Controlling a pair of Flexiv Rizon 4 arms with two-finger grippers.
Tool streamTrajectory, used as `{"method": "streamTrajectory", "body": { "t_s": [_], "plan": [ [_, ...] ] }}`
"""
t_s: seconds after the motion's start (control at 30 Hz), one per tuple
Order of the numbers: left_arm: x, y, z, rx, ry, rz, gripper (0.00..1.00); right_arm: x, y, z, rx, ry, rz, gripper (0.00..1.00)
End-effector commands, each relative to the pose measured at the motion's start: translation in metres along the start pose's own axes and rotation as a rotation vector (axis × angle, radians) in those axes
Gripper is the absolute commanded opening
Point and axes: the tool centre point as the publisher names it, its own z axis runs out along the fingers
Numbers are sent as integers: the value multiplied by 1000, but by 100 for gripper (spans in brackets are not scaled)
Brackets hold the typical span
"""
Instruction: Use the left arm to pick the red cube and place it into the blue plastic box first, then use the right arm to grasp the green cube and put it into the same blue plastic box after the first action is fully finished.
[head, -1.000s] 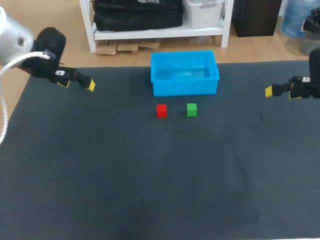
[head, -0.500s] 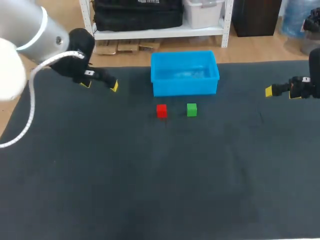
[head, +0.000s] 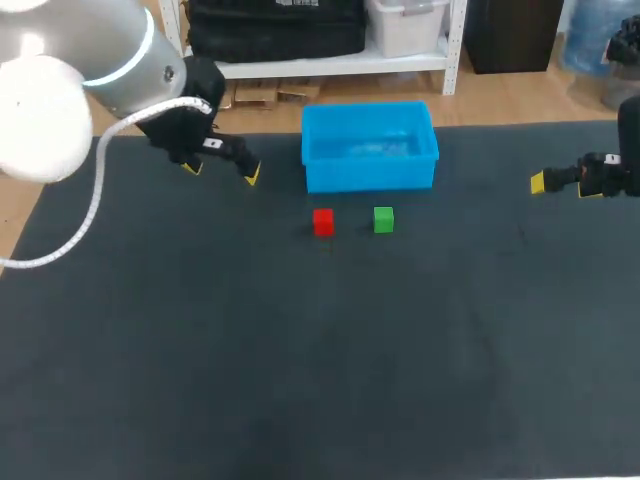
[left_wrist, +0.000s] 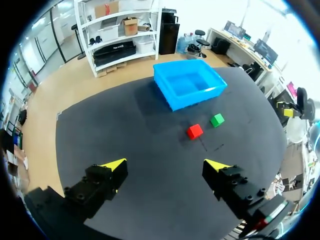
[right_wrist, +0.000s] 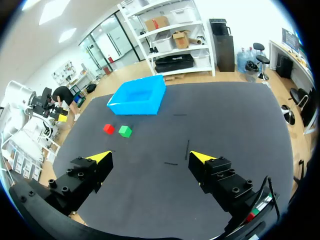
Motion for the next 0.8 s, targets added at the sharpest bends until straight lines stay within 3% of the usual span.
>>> {"method": "streamTrajectory", "body": {
  "t_s": [0.03, 0.8],
  "plan": [
    [-11, -8, 7, -27, 30, 0, 100, 0, 0, 0, 0, 1, 0, 100],
    [-38, -45, 25, -43, 66, -59, 100, 0, 0, 0, 0, 1, 0, 100]
  ]
}}
